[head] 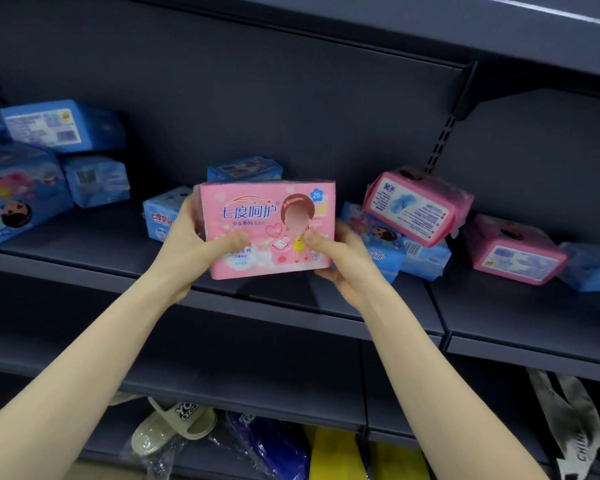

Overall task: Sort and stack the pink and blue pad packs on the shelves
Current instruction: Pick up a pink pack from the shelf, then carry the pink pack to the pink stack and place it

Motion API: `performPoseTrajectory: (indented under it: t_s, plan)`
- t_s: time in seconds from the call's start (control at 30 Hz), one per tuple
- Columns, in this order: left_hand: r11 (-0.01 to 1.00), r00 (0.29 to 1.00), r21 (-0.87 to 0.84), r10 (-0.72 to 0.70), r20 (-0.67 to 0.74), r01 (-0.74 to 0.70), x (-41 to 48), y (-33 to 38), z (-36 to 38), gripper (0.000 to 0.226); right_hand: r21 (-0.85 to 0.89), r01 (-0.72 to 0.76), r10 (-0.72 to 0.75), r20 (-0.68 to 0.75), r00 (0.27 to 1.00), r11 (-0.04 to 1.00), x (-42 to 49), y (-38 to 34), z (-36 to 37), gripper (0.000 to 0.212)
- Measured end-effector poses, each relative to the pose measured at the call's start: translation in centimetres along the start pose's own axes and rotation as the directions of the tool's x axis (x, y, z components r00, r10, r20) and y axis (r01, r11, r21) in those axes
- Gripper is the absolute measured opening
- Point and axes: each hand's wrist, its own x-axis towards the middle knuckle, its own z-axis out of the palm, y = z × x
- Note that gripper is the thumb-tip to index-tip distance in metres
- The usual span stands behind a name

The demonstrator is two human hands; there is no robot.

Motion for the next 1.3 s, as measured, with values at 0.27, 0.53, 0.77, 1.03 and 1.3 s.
performPoseTrajectory:
  t_s: [0.27, 0.53, 0.77, 1.03, 1.3]
  plan:
    - [1.000, 1.000, -0.024, -0.008, -0.016, 0.008, -0.3, -0.6, -0.4, 0.076, -0.780, 0.423, -0.451, 0.204, 0.869, 0.461, -0.5, -4.6, 1.2, 0.069]
    - [0.999, 0.996, 0.011, 0.040, -0.074, -0.039, -1.5, -0.1, -2.7, 0.096, -0.816, 0.484, -0.398, 0.349, 0.848, 0.316, 0.4, -5.0, 3.5, 0.059]
    - [0.998, 0.992, 0.020, 0.055, -0.116, -0.053, -3.1, 0.2, -6.5, 0.099, -0.724, 0.581, -0.362, 0.463, 0.809, 0.372, 1.2, -4.6, 7.2, 0.059]
    - [0.995, 0.976, 0.100, 0.048, -0.213, -0.027, -4.8, 0.4, -12.0, 0.077, -0.654, 0.600, -0.370, 0.472, 0.800, 0.461, 1.5, -4.0, 13.5, 0.056]
    - [0.984, 0.942, 0.176, 0.061, -0.329, -0.002, -7.5, -0.5, -18.7, 0.075, -0.647, 0.588, -0.216, 0.563, 0.798, 0.485, 1.5, -2.3, 21.3, 0.066]
